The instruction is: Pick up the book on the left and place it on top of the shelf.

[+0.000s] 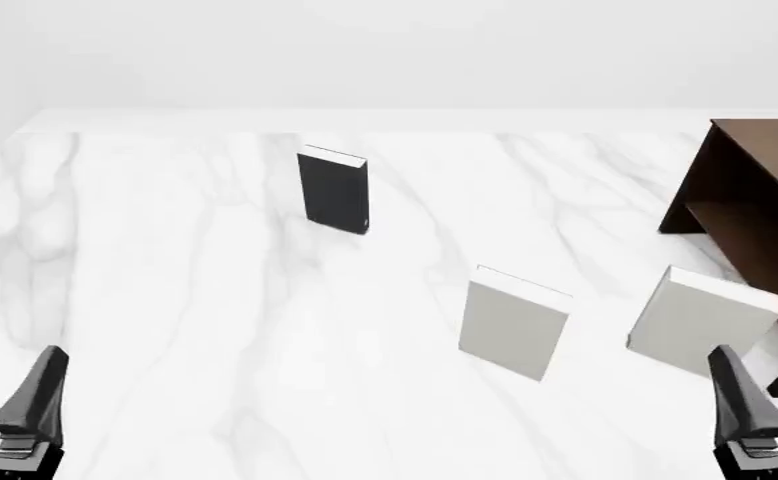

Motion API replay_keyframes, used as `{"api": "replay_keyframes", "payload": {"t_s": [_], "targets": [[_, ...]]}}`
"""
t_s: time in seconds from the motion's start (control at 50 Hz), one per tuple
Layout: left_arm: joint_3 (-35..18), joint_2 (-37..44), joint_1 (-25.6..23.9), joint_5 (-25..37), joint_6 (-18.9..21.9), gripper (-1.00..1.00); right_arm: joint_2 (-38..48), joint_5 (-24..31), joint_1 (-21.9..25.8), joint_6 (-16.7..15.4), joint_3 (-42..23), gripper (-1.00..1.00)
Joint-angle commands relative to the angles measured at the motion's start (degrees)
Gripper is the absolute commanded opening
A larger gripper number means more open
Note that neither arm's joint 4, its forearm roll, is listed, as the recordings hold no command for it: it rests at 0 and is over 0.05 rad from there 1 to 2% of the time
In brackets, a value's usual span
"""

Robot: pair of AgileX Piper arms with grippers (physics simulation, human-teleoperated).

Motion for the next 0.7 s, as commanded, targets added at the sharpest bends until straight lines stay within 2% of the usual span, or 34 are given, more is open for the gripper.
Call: {"api": "replay_keyframes", "payload": {"t_s": [0.02, 0.2, 0.24, 0.26, 0.3, 0.44, 0.46, 0.5, 0.52, 0.56, 0.58, 0.62, 0.66, 0.7], "targets": [[0.0, 0.0, 0.0, 0.0, 0.0, 1.00, 2.0, -1.2, 0.3, 0.1, -0.1, 1.00], [0.0, 0.0, 0.0, 0.0, 0.0, 1.00, 1.0, 0.6, 0.2, 0.2, -1.9, 1.00], [0.0, 0.0, 0.0, 0.0, 0.0, 1.00, 0.0, 3.1, 1.0, 0.1, -3.8, 1.00], [0.0, 0.0, 0.0, 0.0, 0.0, 1.00, -0.3, 5.2, 1.6, 0.0, -6.9, 1.00], [0.0, 0.0, 0.0, 0.0, 0.0, 1.00, -0.4, 6.0, 2.1, -2.8, -9.4, 1.00], [0.0, 0.0, 0.0, 0.0, 0.0, 1.00, 0.7, 10.4, 3.1, -4.8, -16.8, 1.00], [0.0, 0.0, 0.0, 0.0, 0.0, 1.00, 1.3, 10.9, 3.9, -5.2, -18.0, 1.00], [0.0, 0.0, 0.0, 0.0, 0.0, 1.00, 2.8, 11.6, 4.2, -2.6, -19.9, 1.00], [0.0, 0.0, 0.0, 0.0, 0.0, 1.00, 3.7, 11.7, 4.7, -3.6, -21.0, 1.00], [0.0, 0.0, 0.0, 0.0, 0.0, 1.00, 6.4, 10.5, 5.9, -3.7, -22.2, 1.00], [0.0, 0.0, 0.0, 0.0, 0.0, 1.00, 8.0, 10.7, 7.6, -2.2, -23.5, 1.00], [0.0, 0.0, 0.0, 0.0, 0.0, 1.00, 10.3, 11.0, 10.2, -5.4, -25.5, 1.00], [0.0, 0.0, 0.0, 0.0, 0.0, 1.00, 12.4, 10.5, 9.6, -4.3, -27.4, 1.00], [0.0, 0.0, 0.0, 0.0, 0.0, 1.00, 14.1, 11.2, 10.6, -5.3, -29.6, 1.00]]}}
